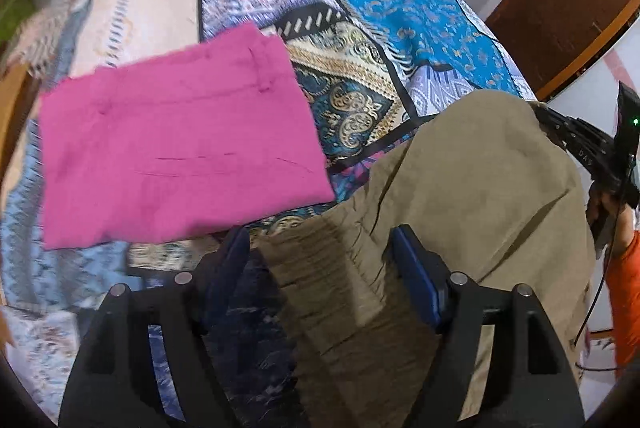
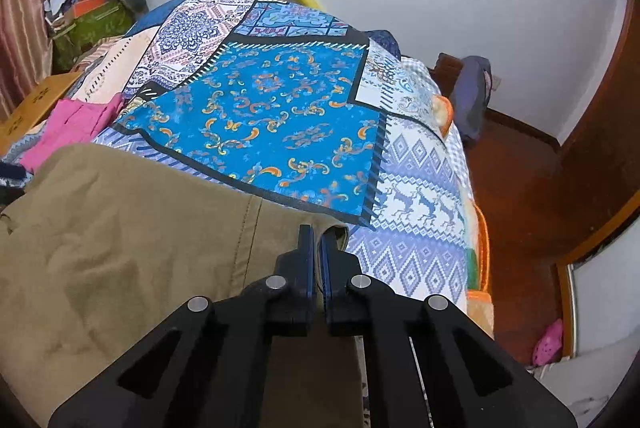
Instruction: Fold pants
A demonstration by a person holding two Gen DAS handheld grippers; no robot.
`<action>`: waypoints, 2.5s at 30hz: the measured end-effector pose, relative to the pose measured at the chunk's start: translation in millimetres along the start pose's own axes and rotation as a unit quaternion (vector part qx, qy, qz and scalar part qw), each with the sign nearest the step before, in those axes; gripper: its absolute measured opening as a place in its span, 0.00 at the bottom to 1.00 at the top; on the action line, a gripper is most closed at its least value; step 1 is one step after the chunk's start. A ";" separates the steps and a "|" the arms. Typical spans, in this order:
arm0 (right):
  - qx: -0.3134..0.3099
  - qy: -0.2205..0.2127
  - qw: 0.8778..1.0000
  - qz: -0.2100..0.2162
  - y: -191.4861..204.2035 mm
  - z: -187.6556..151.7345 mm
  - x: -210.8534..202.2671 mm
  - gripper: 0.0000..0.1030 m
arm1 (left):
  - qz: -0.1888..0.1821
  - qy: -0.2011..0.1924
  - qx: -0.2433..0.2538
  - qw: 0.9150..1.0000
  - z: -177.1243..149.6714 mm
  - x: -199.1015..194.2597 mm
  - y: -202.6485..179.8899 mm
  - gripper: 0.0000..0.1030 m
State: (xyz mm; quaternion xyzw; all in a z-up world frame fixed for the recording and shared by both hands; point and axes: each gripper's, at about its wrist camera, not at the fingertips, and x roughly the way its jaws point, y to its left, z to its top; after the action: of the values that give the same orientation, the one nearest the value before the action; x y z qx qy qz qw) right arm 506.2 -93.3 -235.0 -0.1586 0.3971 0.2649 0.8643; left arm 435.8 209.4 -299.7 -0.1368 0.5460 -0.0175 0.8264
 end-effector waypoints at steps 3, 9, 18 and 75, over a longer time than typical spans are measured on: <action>-0.003 0.000 1.000 -0.004 1.4 0.3 4.2 0.03 | -0.006 0.005 -0.006 1.000 6.0 2.8 -0.8 0.55; -0.020 -0.039 0.999 -0.030 0.8 9.9 -15.2 0.03 | 0.065 -0.064 0.055 0.994 10.8 -37.8 -22.3 0.48; 0.015 -0.116 0.992 -0.050 -12.7 34.4 -69.8 0.03 | 0.140 -0.159 0.124 0.969 16.9 -94.7 -62.0 0.48; 0.095 -0.056 0.994 0.000 55.6 -217.2 -273.9 0.32 | 0.055 -0.164 0.247 0.953 -255.8 -199.3 -149.2 0.49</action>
State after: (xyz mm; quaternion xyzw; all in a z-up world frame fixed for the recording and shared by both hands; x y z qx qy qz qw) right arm 193.8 -244.5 -165.3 -0.0606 0.3719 0.2347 0.8961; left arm 141.3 48.5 -177.9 0.1009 0.3880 -0.0838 0.9123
